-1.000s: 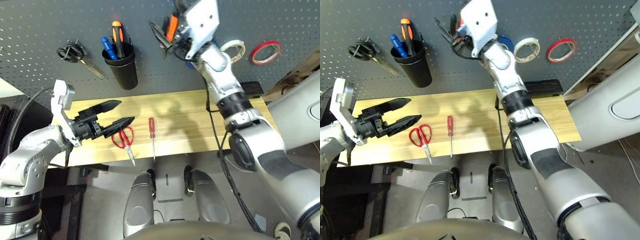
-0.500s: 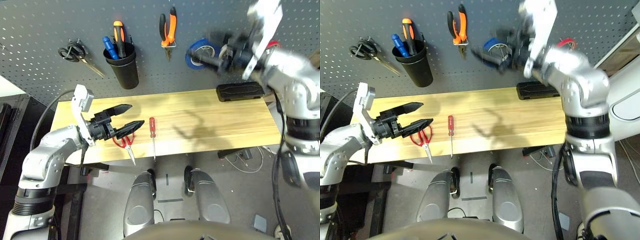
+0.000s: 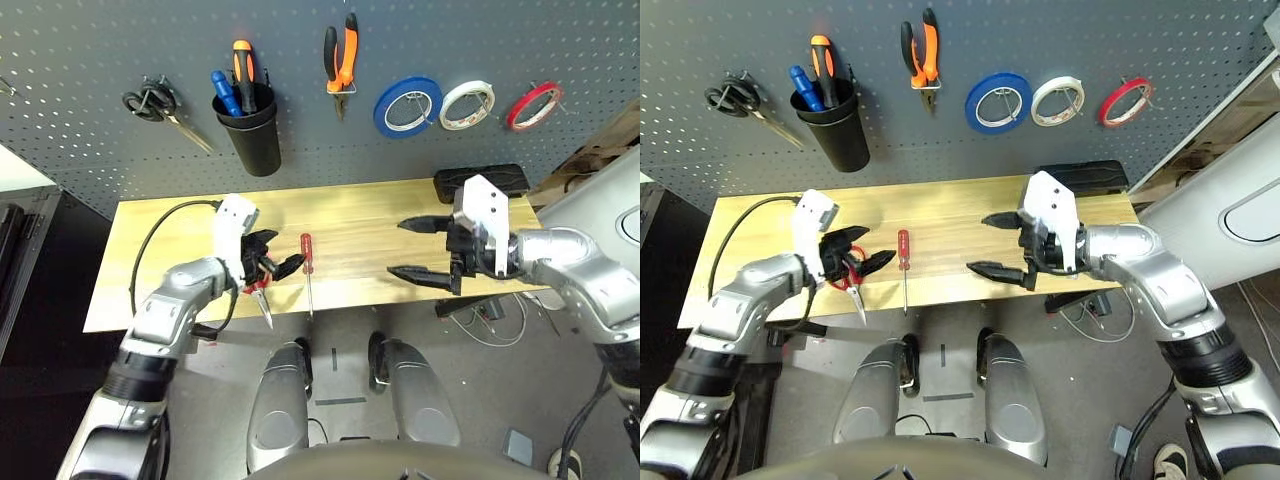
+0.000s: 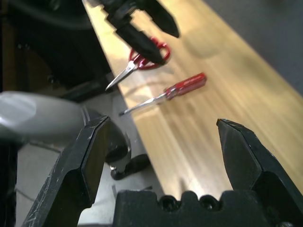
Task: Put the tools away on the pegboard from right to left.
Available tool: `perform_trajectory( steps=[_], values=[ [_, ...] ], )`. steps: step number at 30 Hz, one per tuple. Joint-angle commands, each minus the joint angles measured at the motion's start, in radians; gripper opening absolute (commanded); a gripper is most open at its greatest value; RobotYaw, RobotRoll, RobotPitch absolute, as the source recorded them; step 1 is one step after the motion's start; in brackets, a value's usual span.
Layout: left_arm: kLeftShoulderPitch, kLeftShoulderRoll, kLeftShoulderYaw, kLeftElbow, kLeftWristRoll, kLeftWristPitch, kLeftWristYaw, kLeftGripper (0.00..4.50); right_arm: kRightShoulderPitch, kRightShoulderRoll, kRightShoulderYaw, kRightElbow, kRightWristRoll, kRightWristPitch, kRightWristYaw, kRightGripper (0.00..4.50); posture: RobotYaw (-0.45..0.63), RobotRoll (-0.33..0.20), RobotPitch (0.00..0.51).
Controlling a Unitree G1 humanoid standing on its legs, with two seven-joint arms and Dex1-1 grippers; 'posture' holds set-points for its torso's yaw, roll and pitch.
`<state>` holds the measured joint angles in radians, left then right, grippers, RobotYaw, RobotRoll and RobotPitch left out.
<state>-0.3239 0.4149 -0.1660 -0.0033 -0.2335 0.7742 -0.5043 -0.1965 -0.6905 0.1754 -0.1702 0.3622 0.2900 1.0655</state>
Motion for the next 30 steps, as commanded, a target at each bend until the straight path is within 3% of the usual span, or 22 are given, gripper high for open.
perform_trajectory(
  steps=[1,7,12,17,24,27,30],
  values=[
    [-0.027,-0.049,-0.023,0.080,0.041,0.068,0.063,4.50,0.028,0.013,0.000,0.060,-0.029,-0.104,0.033,4.49,-0.12,0.000,0.213],
    [-0.081,-0.161,0.006,0.223,0.083,0.107,0.189,4.50,0.045,0.022,0.003,0.151,-0.066,-0.237,0.067,4.49,-0.14,0.000,0.223],
    [-0.120,-0.209,-0.007,0.348,0.137,0.029,0.237,4.50,0.063,0.020,-0.002,0.180,-0.054,-0.319,0.122,4.49,-0.14,0.000,0.238],
    [-0.155,-0.241,0.010,0.458,0.157,-0.021,0.258,4.50,0.069,-0.009,-0.004,0.173,-0.019,-0.219,0.166,4.49,-0.15,0.000,0.252],
    [-0.175,-0.284,0.027,0.578,0.170,-0.074,0.277,4.50,0.077,-0.002,-0.017,0.174,-0.022,-0.252,0.170,4.49,-0.16,0.000,0.253],
    [-0.172,-0.297,0.040,0.591,0.170,-0.078,0.283,3.85,0.072,-0.008,-0.008,0.191,-0.063,-0.268,0.152,4.50,-0.15,0.000,0.255],
    [-0.166,-0.301,0.048,0.574,0.167,-0.085,0.278,2.78,0.063,-0.004,-0.008,0.206,-0.074,-0.278,0.152,4.50,-0.15,0.000,0.254]
  ],
)
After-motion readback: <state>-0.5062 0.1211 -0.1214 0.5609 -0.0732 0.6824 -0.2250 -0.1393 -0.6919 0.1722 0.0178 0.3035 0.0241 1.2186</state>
